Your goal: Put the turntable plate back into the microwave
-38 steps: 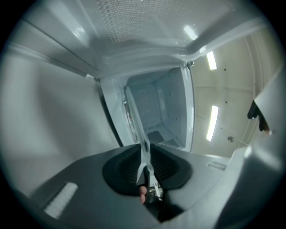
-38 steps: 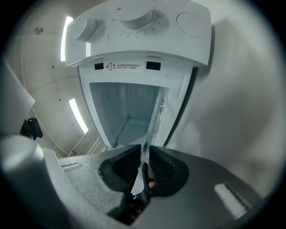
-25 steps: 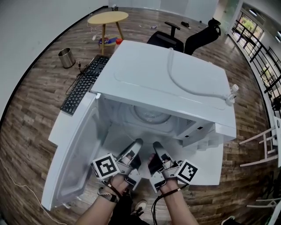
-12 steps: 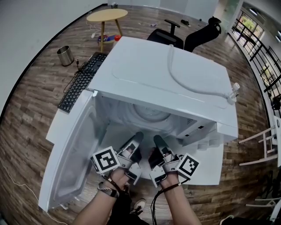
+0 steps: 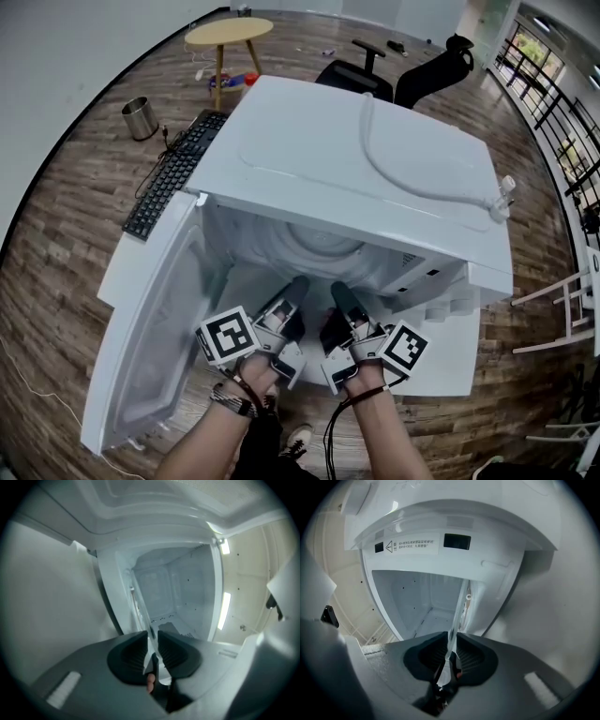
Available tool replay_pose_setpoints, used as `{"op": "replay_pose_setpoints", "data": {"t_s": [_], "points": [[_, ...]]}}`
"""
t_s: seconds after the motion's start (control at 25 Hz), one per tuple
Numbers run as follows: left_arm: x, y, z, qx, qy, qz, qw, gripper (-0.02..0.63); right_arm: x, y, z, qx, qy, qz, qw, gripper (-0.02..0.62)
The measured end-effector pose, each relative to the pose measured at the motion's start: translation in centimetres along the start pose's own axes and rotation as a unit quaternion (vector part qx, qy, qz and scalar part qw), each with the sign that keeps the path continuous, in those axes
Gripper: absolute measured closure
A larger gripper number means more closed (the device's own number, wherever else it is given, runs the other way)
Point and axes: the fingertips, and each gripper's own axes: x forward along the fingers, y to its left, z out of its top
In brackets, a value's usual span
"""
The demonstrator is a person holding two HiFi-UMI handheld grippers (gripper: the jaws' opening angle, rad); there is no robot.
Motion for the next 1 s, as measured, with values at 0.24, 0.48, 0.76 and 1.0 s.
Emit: {"op": "replay_pose_setpoints", "data": {"t_s": [0.24,0.48,0.76,1.0], "points": [[0.2,0.2,0.2,-0.004,0.0,0.003,1.0,0.526,0.4,0.0,0.2,-0.008,-0.007,-0.007,1.0,0.532],[0.2,0.1,0.5,-0.012,-0.005,0.001,0.9999,0.526,0.8,0.1,0.3,-0.011,-0.011,-0.009,1.0,0.532],[0.5,-0.3,0.7,-0.013,-0.005,-0.005,0.9999,0.523,1.1,0.6,0.7,-0.012,-0.025,-0.004,1.0,0.532],[0.9,-0.8,0.4,-0.005,0.005,-0.011,0.9999,0.518,0.8,0.9,1.3,-0.017,-0.043,0.002,0.999,0.532]]}}
